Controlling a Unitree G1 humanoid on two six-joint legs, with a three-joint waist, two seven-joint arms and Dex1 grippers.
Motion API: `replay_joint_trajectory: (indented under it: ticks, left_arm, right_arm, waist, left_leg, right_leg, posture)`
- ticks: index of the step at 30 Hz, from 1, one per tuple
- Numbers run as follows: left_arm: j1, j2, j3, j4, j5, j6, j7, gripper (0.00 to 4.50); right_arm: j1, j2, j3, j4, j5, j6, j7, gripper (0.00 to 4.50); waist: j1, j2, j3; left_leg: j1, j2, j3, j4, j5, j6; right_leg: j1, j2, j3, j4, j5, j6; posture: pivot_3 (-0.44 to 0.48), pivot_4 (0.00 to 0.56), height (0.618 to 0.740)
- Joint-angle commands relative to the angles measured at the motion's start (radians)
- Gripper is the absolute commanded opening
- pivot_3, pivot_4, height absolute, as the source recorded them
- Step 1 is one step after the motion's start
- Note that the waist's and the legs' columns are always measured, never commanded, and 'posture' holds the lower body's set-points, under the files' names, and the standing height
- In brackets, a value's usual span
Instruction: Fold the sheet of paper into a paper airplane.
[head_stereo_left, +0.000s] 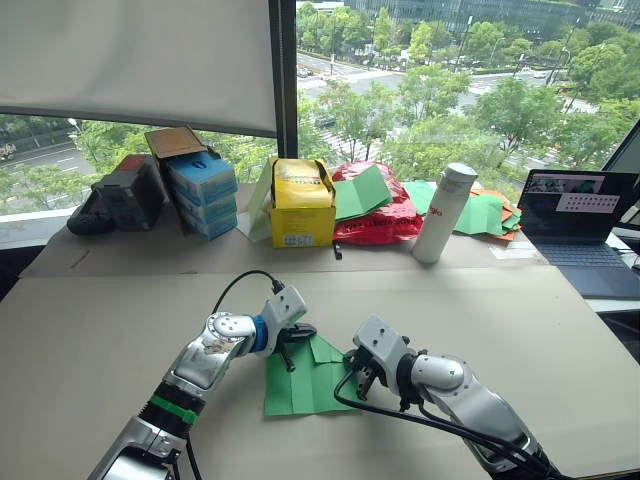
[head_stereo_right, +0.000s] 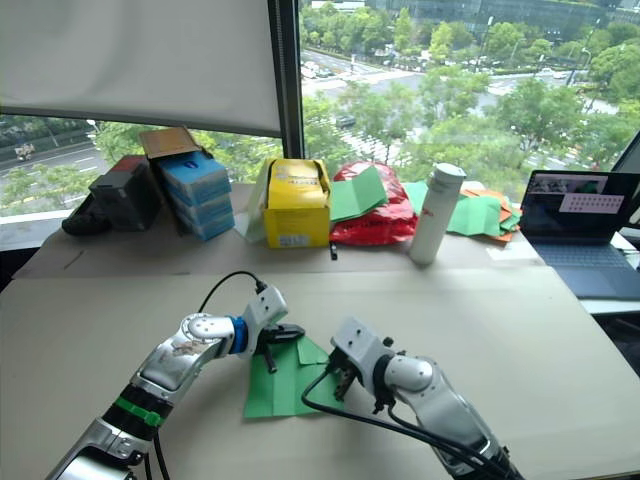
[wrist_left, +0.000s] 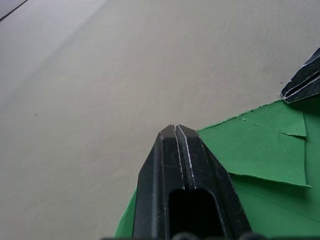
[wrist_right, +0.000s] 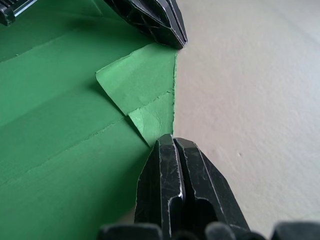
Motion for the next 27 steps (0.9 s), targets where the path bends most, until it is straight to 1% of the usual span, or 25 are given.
replay_joint_trajectory:
  ticks: [1,6,11,14,16,18,19,20,22,24,26,27]
  left_arm:
    - [0.005,0.010,-0.004,0.023,0.019,0.005,-0.004,0.00]
    - [0.002,0.010,-0.004,0.029,0.020,0.002,-0.007,0.00]
    - [-0.001,0.006,-0.003,0.033,0.019,-0.004,-0.006,0.00]
    - [-0.007,0.002,0.007,0.031,0.015,-0.010,-0.001,0.00]
    - [-0.013,0.001,0.038,0.017,-0.003,-0.014,0.004,0.00]
    - [-0.023,-0.004,0.099,-0.013,-0.052,0.017,0.009,0.00]
    - [-0.026,-0.002,0.126,-0.031,-0.073,0.032,0.007,0.00]
    - [-0.029,0.000,0.182,-0.065,-0.122,0.068,0.007,0.00]
    - [-0.032,0.000,0.269,-0.117,-0.200,0.125,0.013,0.00]
    - [-0.020,0.011,0.369,-0.170,-0.287,0.217,0.030,0.00]
    - [0.010,0.026,0.438,-0.216,-0.349,0.298,0.048,0.00]
    - [0.022,0.030,0.455,-0.232,-0.369,0.326,0.057,0.00]
  right_arm:
    - [0.066,-0.046,0.033,0.057,0.000,0.098,0.010,0.04]
    - [0.065,-0.062,0.037,0.036,0.014,0.112,0.013,0.04]
    - [0.043,-0.043,0.019,0.000,0.034,0.122,0.008,0.04]
    - [0.017,0.010,-0.057,-0.033,0.078,0.064,0.001,0.04]
    - [0.007,0.055,-0.144,-0.085,0.170,-0.015,0.044,0.04]
    - [-0.003,0.097,-0.227,-0.134,0.269,-0.068,0.081,0.04]
    - [-0.004,0.103,-0.249,-0.145,0.295,-0.067,0.087,0.04]
    - [-0.007,0.099,-0.263,-0.159,0.317,-0.074,0.102,0.04]
    - [-0.010,0.082,-0.265,-0.172,0.332,-0.088,0.118,0.04]
    - [-0.015,0.076,-0.244,-0.171,0.338,-0.109,0.130,0.04]
    - [-0.018,0.071,-0.210,-0.154,0.326,-0.127,0.133,0.04]
    - [-0.019,0.069,-0.199,-0.146,0.321,-0.133,0.131,0.04]
  waist:
    - [0.000,-0.001,-0.001]
    - [0.000,-0.002,-0.003]
    - [0.000,-0.002,-0.003]
    - [0.000,-0.002,-0.003]
    - [-0.002,-0.002,-0.002]
    - [-0.003,-0.001,0.000]
    - [-0.003,0.000,0.001]
    - [-0.004,0.000,0.002]
    - [-0.005,0.000,0.004]
    - [-0.005,0.000,0.004]
    - [-0.006,0.000,0.005]
    - [-0.008,0.000,0.005]
  left_leg:
    - [0.000,0.000,0.000,0.000,0.000,0.000]
    - [0.000,0.000,0.000,0.000,0.000,0.000]
    - [0.000,0.000,-0.001,0.000,0.000,0.000]
    - [-0.001,0.000,-0.001,0.000,0.000,0.000]
    - [-0.002,0.001,-0.001,0.000,0.000,0.000]
    - [-0.004,0.001,-0.001,0.000,0.000,0.000]
    - [-0.005,0.001,-0.001,0.000,0.000,0.000]
    - [-0.006,0.001,-0.001,0.000,0.000,0.000]
    - [-0.007,0.001,-0.001,0.000,0.000,0.000]
    - [-0.007,0.001,-0.001,0.000,0.000,0.000]
    - [-0.007,0.001,-0.001,0.000,0.000,0.000]
    - [-0.006,0.001,-0.001,0.000,0.000,0.000]
  right_leg:
    - [0.000,0.000,0.000,0.000,0.000,0.000]
    - [0.000,0.000,0.000,-0.001,0.000,0.000]
    - [0.000,0.000,0.000,-0.001,0.000,0.000]
    - [0.000,0.000,0.000,-0.001,0.000,0.000]
    - [-0.001,0.000,0.000,-0.001,0.000,0.000]
    - [-0.004,0.000,0.000,0.000,0.000,0.000]
    - [-0.005,0.000,0.000,0.000,0.000,0.000]
    - [-0.006,0.000,0.000,0.000,0.000,0.000]
    - [-0.006,0.000,-0.001,0.000,0.000,0.000]
    - [-0.006,0.000,-0.001,-0.001,0.000,0.000]
    - [-0.006,0.000,-0.001,-0.001,0.000,0.000]
    - [-0.006,0.000,-0.001,-0.001,0.000,0.000]
  posture:
    - [0.000,0.150,0.740]
    - [0.000,0.150,0.740]
    - [0.000,0.150,0.740]
    - [0.000,0.150,0.740]
    - [0.000,0.150,0.740]
    - [0.000,0.150,0.740]
    - [0.000,0.150,0.740]
    - [0.000,0.150,0.740]
    - [0.000,0.150,0.740]
    - [0.000,0.150,0.740]
    - [0.000,0.150,0.740]
    - [0.000,0.150,0.740]
